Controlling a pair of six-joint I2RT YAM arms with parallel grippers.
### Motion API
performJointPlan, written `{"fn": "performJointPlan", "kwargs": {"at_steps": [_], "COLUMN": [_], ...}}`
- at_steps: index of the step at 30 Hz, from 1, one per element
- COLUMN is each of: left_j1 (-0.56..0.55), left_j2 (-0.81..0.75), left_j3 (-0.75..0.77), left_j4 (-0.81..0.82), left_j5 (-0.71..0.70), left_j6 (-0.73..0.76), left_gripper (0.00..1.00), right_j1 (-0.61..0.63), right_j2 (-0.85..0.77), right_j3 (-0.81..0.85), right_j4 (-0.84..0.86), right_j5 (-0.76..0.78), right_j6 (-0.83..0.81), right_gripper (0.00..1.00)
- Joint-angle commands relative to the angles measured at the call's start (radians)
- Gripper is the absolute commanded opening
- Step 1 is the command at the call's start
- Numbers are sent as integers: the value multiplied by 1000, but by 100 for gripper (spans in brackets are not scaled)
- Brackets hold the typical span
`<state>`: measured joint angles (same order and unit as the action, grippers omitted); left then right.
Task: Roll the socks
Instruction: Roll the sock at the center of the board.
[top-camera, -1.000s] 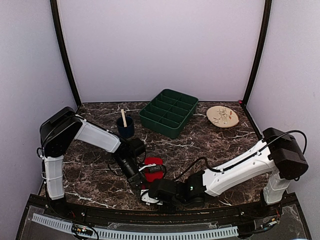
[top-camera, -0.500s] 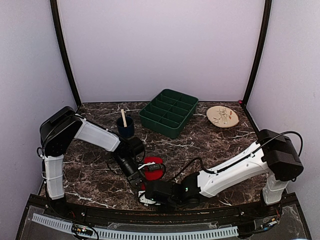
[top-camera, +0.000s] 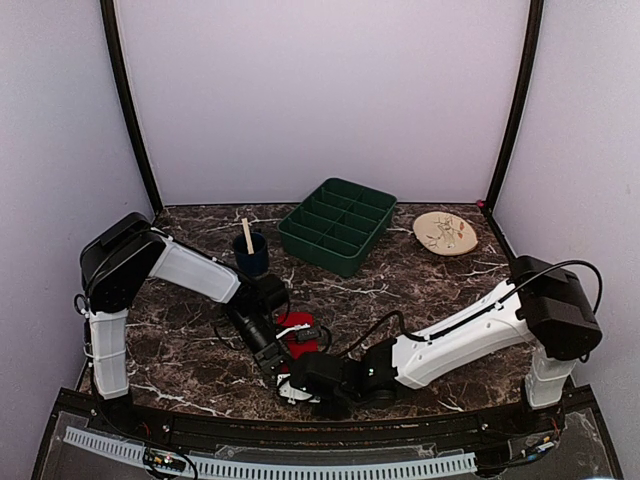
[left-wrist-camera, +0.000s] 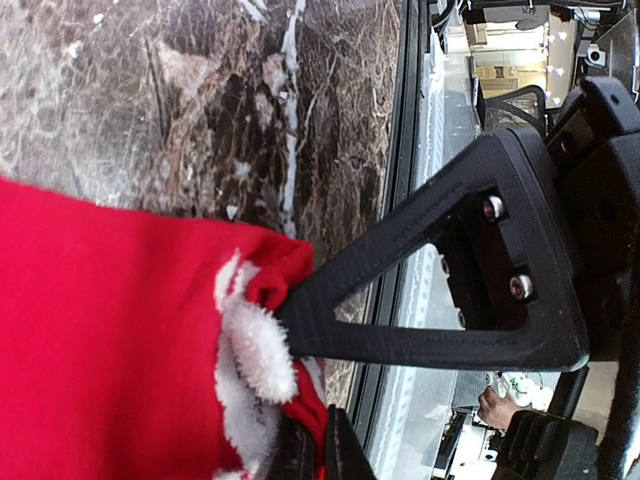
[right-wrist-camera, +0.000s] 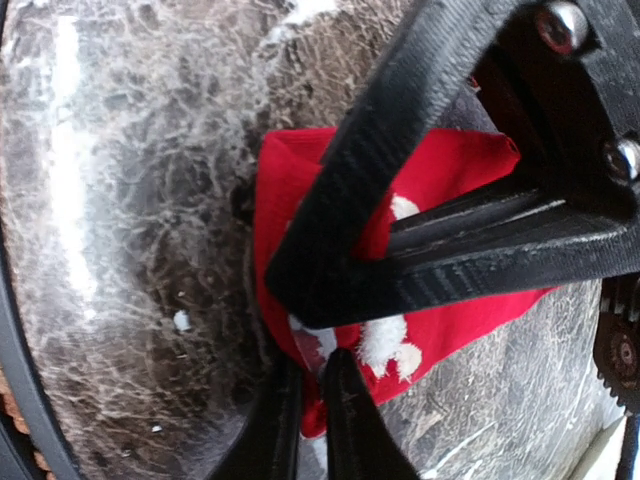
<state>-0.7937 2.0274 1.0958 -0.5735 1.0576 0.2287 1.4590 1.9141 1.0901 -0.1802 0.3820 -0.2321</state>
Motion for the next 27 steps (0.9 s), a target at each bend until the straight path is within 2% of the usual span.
{"fn": "performJointPlan", "kwargs": {"at_steps": [1,3,10,17,27], "left_j1": [7,7,19,31,35], "left_j2": [-10,-14,-41,-104,-234], "left_j3": [-1,1,-1,-16,-132], "left_j4": [-19,-23,-18,30,201], "left_j5": [9,-7,-118,-131,-223], "left_j6": [8,2,-52,-105,-208], "left_gripper": [0,5,35,43,45], "right_j1": [-31,-40,-71,-87,-117], "right_j2": [40,40,14,-18,-19], "right_j3": [-30,-34,-31,-30,55], "right_j4": [-41,-41,-64,-95,-222], "right_j5": [-38,-48,-98,-159,-322], "right_j6": [7,10,23,33,40], "right_gripper": [5,0,0,0,0]}}
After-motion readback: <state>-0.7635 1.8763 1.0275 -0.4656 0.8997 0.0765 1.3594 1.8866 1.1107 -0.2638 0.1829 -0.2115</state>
